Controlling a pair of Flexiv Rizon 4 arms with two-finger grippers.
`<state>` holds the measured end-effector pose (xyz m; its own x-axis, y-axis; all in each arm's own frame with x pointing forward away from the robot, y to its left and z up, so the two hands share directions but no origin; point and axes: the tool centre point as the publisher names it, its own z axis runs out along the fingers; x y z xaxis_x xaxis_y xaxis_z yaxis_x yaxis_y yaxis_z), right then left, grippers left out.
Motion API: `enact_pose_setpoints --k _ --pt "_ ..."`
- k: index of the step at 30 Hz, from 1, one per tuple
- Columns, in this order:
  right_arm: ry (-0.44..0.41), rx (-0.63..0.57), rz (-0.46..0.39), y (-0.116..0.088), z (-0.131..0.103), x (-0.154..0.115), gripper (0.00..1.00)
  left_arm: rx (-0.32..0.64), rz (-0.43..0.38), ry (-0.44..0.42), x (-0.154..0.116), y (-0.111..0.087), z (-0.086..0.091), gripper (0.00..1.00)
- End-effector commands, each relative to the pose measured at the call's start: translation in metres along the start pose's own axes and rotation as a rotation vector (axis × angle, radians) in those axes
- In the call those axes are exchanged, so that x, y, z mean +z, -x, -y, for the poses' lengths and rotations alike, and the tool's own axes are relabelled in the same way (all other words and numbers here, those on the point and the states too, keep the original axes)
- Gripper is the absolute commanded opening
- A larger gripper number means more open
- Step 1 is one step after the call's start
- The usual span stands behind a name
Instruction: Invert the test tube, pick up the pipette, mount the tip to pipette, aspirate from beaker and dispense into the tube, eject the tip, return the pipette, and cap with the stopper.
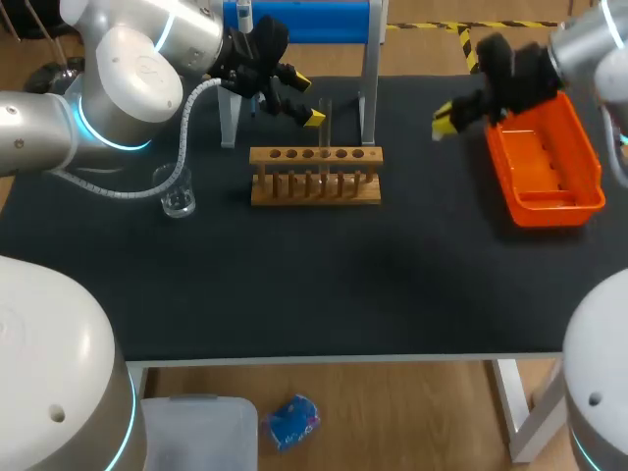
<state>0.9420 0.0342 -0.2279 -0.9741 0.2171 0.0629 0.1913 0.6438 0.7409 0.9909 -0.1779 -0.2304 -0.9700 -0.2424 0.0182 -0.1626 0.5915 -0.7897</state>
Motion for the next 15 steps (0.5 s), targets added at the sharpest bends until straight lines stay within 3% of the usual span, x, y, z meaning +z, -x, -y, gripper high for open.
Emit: enact_pose_setpoints --k 1,15 --pt "-0.144 -0.038 -0.065 0.005 -0.036 0.006 0.0 -0.001 -0.004 0.004 0.0 0.001 0.001 1.0" --pt "-0.141 -0.116 -0.031 0.013 -0.117 0.045 0.0 -0.001 -0.004 0.004 0.0 0.001 0.001 1.0"
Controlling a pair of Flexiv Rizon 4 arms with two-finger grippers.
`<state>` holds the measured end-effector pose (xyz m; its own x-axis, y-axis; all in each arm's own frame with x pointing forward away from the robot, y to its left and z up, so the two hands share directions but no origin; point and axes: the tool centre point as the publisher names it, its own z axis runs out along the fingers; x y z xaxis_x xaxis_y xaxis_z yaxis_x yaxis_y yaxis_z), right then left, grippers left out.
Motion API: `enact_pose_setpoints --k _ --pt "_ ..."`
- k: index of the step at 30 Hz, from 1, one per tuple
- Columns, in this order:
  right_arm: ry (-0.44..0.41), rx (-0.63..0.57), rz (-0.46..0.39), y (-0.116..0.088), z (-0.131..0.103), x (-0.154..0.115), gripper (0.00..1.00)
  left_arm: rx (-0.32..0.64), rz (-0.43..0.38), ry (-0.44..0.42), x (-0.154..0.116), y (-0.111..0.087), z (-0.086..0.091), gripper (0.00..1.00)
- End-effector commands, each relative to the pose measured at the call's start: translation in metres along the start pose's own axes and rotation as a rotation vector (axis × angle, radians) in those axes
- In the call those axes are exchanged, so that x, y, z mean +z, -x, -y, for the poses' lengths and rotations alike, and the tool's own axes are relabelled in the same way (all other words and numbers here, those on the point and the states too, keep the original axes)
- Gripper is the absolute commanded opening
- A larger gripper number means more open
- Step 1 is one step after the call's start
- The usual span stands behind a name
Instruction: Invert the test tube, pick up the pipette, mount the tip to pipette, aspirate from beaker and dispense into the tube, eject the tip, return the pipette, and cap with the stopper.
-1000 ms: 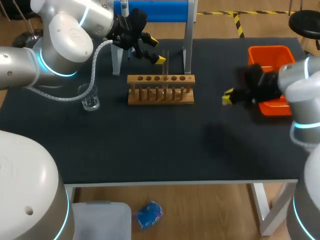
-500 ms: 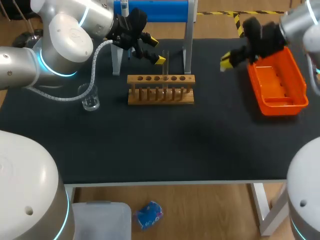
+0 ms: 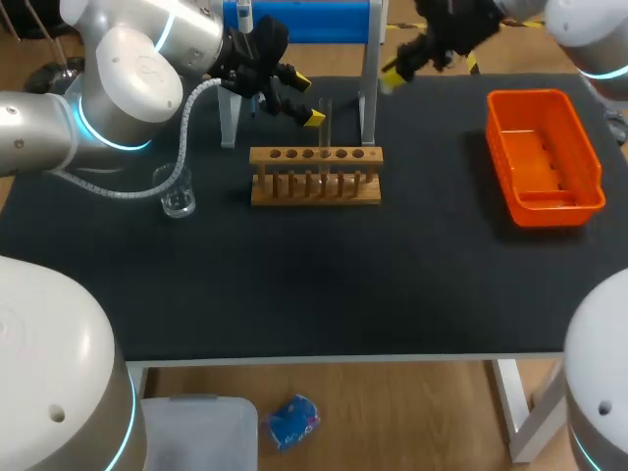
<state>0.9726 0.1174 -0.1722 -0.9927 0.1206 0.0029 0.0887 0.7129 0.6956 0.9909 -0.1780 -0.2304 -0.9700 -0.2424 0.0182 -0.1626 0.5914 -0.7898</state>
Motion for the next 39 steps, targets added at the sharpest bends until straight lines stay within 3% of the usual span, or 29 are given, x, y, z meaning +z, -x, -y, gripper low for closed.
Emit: enact_pose_setpoints --k 1,21,39 --pt "-0.07 -0.011 0.005 0.008 -0.02 0.019 0.0 -0.001 -0.004 0.004 0.0 0.001 0.001 1.0" --pt "-0.061 -0.014 0.012 0.008 -0.022 0.021 0.0 -0.001 -0.004 0.004 0.0 0.001 0.001 1.0" --pt "-0.053 -0.068 -0.063 0.018 -0.034 0.066 0.0 -0.001 -0.004 0.004 0.0 0.001 0.001 1.0"
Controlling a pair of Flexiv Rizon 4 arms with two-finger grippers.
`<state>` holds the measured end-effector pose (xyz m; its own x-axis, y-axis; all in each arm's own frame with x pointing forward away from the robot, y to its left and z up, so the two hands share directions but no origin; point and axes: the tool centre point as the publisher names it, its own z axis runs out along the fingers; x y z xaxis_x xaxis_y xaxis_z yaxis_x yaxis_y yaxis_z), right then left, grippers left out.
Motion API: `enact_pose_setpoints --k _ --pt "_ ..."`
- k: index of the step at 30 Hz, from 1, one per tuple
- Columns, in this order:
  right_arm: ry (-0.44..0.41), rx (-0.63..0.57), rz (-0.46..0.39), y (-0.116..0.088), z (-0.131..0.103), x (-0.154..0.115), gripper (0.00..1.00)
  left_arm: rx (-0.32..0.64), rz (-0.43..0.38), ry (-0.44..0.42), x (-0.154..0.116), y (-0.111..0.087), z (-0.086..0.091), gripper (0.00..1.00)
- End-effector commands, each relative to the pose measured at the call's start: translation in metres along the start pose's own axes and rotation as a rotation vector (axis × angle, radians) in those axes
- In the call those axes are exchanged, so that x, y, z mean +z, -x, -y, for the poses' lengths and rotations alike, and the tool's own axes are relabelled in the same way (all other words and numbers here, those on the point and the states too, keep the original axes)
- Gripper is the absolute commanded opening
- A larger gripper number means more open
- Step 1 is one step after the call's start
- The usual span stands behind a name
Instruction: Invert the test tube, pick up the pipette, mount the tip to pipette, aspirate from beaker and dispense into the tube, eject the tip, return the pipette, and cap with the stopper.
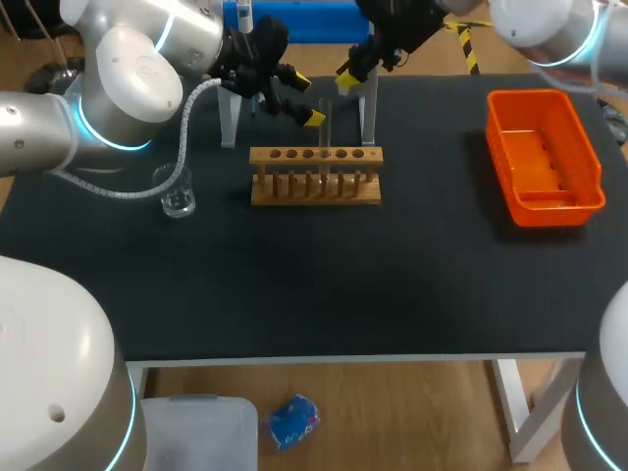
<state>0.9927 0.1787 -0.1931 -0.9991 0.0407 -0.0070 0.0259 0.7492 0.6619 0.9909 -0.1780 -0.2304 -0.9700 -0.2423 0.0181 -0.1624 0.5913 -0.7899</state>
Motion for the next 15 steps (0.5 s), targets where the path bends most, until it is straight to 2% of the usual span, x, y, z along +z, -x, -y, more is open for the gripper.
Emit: enact_pose_setpoints --k 1,15 --pt "-0.008 -0.004 -0.018 0.007 -0.004 0.009 0.0 -0.001 -0.004 0.005 0.0 0.001 0.001 1.0" --pt "-0.011 -0.01 -0.054 0.009 -0.008 0.032 0.0 -0.001 -0.004 0.005 0.0 0.001 0.001 1.0"
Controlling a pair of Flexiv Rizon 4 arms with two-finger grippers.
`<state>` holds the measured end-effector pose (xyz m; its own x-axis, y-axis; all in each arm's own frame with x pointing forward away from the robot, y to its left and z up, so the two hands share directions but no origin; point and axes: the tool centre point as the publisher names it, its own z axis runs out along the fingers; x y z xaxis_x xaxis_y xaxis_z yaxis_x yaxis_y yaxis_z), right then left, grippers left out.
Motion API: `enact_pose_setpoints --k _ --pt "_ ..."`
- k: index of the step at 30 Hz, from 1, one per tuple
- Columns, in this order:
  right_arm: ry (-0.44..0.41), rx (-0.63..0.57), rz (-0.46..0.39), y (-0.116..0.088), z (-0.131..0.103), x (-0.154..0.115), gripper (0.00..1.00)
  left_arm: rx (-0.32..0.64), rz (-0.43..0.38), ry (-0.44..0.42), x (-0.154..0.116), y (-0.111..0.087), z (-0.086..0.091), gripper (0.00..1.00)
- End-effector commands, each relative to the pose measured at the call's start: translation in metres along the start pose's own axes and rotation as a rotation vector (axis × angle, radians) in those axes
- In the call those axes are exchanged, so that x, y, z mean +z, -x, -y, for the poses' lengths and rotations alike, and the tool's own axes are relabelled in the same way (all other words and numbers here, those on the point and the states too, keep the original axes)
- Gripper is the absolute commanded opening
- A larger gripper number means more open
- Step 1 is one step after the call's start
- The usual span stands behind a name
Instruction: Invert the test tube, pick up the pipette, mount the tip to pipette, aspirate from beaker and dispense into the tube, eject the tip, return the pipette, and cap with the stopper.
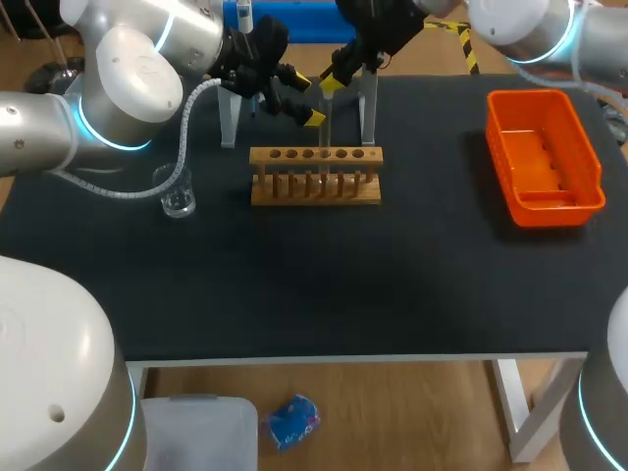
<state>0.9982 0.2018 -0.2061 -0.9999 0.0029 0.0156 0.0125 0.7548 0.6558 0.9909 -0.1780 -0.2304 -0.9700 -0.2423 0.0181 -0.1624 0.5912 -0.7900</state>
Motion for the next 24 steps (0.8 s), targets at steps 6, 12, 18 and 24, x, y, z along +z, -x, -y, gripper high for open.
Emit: enact_pose_setpoints --k 6,12,18,24 --pt "0.0 0.014 -0.026 0.0055 0.0033 0.0127 0.0 -0.001 -0.004 0.005 -0.0001 0.0012 0.0007 1.0" --pt "0.003 0.026 -0.036 0.0059 0.0067 0.0153 0.0 -0.001 -0.004 0.005 -0.0001 0.0012 0.0007 1.0" --pt "0.003 0.03 -0.033 0.0059 0.0074 0.0136 0.0 -0.001 -0.004 0.005 -0.0001 0.0012 0.0007 1.0" --pt "0.005 0.027 -0.025 0.0082 0.0063 0.0101 0.0 -0.001 -0.004 0.005 -0.0001 0.0012 0.0007 1.0"
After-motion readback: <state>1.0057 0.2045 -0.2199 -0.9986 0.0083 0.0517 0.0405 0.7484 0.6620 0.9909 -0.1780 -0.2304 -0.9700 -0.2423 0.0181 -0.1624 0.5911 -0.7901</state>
